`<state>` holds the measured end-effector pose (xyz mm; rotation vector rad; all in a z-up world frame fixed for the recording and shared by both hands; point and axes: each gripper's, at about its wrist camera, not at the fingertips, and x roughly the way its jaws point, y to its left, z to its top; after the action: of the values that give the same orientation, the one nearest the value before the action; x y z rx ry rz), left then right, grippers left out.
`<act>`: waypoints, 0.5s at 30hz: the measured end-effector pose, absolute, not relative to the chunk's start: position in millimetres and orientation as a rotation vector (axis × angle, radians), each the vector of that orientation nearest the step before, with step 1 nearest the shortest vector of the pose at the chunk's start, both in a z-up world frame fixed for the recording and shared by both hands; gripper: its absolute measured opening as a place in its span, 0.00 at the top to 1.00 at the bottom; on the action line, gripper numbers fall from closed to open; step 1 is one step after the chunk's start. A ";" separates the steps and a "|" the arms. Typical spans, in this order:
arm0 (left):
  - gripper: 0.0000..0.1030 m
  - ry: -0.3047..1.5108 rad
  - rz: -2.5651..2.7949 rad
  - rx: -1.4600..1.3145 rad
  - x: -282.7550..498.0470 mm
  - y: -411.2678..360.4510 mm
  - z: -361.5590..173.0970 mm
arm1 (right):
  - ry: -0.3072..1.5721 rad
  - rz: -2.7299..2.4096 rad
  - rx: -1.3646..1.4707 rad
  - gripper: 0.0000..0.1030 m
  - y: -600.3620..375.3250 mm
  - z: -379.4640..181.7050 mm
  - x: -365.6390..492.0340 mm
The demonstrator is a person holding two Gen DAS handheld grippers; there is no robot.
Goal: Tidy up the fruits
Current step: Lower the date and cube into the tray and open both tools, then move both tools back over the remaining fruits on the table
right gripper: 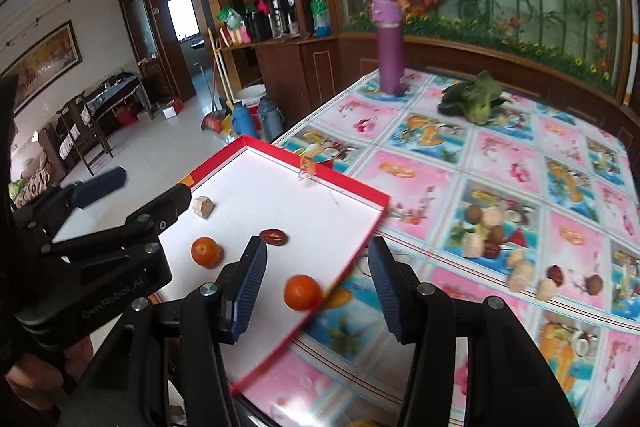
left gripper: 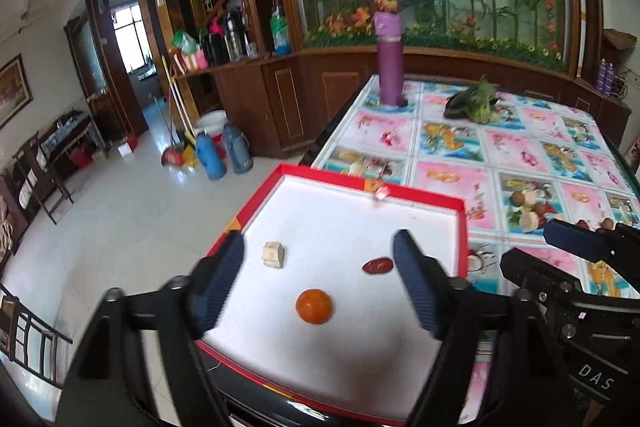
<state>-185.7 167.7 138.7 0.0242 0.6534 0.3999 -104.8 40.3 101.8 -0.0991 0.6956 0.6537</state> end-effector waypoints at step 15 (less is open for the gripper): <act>0.13 0.621 0.307 0.129 -175.3 98.0 153.8 | 0.659 0.504 -0.039 0.49 -59.5 98.6 -99.7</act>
<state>-175.3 98.0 153.8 0.1292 0.6213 0.3068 -99.7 -59.5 98.6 -0.0386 0.6590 0.5041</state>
